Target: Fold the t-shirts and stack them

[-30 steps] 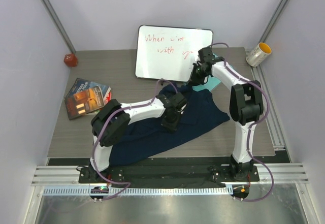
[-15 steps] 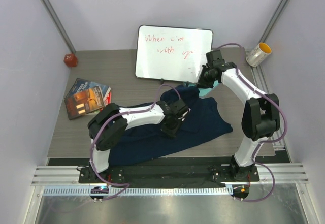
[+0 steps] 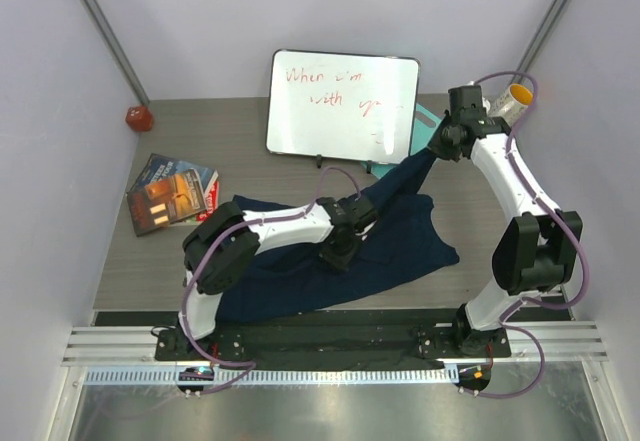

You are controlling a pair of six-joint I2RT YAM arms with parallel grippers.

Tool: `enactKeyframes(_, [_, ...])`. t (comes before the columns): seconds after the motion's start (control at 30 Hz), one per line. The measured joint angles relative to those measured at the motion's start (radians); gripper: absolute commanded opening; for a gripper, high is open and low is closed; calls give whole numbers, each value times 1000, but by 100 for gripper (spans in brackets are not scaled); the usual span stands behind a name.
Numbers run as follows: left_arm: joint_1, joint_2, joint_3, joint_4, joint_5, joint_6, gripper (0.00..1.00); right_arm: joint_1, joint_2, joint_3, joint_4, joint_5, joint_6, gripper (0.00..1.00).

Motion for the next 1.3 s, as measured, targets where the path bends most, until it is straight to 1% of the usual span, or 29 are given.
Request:
enactKeyframes(0.17, [-5,76,111,-111,-9,4,0,-22,10,56,-36,10,-1,1])
enactKeyframes(0.37, [-8,147,214,-214,-8,24,0,-41,73,158,-48,3,-2,1])
enactKeyframes(0.5, [-6,177,255,-256,-8,30,0,-42,172,265,-68,-53,-1,1])
enactKeyframes(0.67, [2,186,269,-270,-14,26,0,-42,266,356,-80,-134,5,1])
enactKeyframes(0.77, [7,185,267,-270,-11,16,4,-42,302,402,-83,-195,6,1])
enactKeyframes(0.8, [10,183,265,-269,-7,13,7,-42,305,407,-82,-201,7,1])
enactKeyframes(0.9, [25,164,260,-264,14,0,14,-38,333,462,-92,-259,7,1])
enactKeyframes(0.97, [39,153,259,-253,18,-7,16,-33,342,486,-91,-282,6,1])
enactKeyframes(1.13, [85,143,269,-237,-47,-13,20,-28,344,497,-79,-301,5,1])
enactKeyframes(1.2, [113,142,276,-222,-87,-21,26,-30,344,491,-72,-302,5,1])
enactKeyframes(1.3, [166,134,279,-202,-118,-35,28,-31,344,465,-56,-309,4,1])
